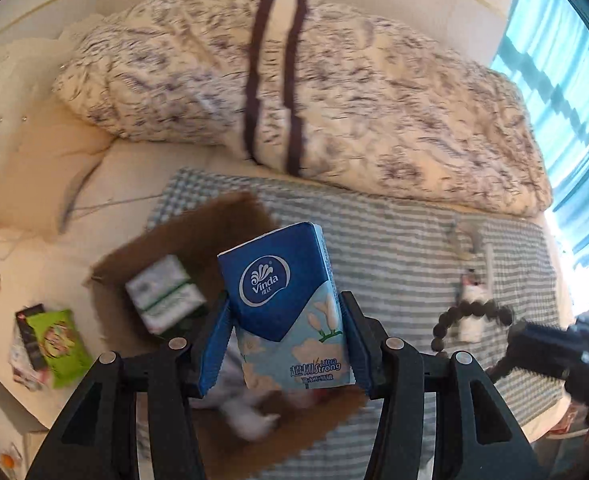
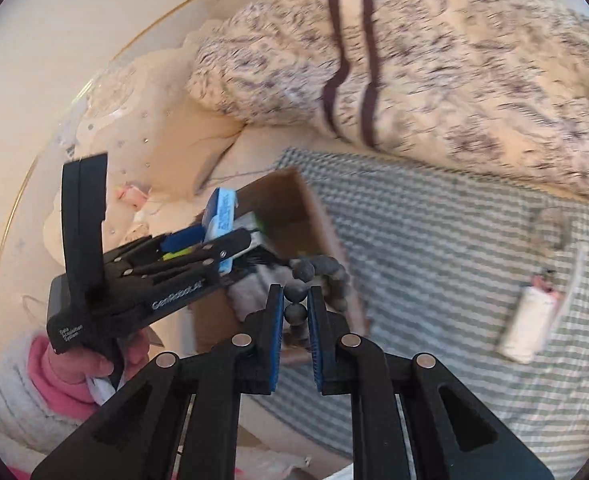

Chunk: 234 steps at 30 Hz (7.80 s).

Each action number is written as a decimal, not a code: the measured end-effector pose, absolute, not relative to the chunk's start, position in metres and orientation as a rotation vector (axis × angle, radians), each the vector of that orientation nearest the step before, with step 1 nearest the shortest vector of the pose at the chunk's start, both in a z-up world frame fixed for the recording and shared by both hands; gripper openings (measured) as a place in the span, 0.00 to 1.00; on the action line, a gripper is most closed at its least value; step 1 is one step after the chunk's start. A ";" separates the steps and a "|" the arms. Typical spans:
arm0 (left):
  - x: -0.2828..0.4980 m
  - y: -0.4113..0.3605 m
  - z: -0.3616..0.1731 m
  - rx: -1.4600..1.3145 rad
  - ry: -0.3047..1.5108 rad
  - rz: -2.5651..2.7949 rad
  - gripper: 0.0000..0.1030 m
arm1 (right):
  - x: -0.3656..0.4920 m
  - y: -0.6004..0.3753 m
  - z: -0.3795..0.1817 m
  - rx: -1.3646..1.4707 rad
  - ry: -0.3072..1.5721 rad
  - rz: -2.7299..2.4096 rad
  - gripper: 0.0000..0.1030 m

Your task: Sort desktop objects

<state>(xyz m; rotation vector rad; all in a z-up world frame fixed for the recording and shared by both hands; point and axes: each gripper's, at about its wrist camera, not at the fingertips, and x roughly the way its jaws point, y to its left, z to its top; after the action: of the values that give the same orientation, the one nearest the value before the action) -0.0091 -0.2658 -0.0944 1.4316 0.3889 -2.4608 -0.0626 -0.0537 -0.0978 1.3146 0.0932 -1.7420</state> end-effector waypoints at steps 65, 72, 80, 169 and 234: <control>-0.182 0.081 -0.301 1.858 0.277 -2.462 0.97 | -0.319 0.220 -0.274 1.617 0.038 -2.090 0.79; -0.190 0.078 -0.323 1.891 0.300 -2.444 0.98 | -0.341 0.203 -0.308 1.640 0.065 -2.081 0.79; -0.196 0.086 -0.341 1.900 0.255 -2.429 0.98 | -0.355 0.190 -0.349 1.732 0.144 -2.070 0.58; -0.084 -0.104 -0.152 1.677 0.087 -2.518 0.91 | -0.154 0.193 -0.275 1.857 0.339 -2.350 0.91; -0.211 0.070 -0.330 1.871 0.262 -2.541 0.67 | -0.375 0.184 -0.288 1.414 0.423 -1.965 0.07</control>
<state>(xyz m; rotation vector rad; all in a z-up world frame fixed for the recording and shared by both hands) -0.2109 0.0699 -0.3296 1.8712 0.2624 -2.5408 -0.3749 0.1841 -0.2880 1.4138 0.4233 -1.9655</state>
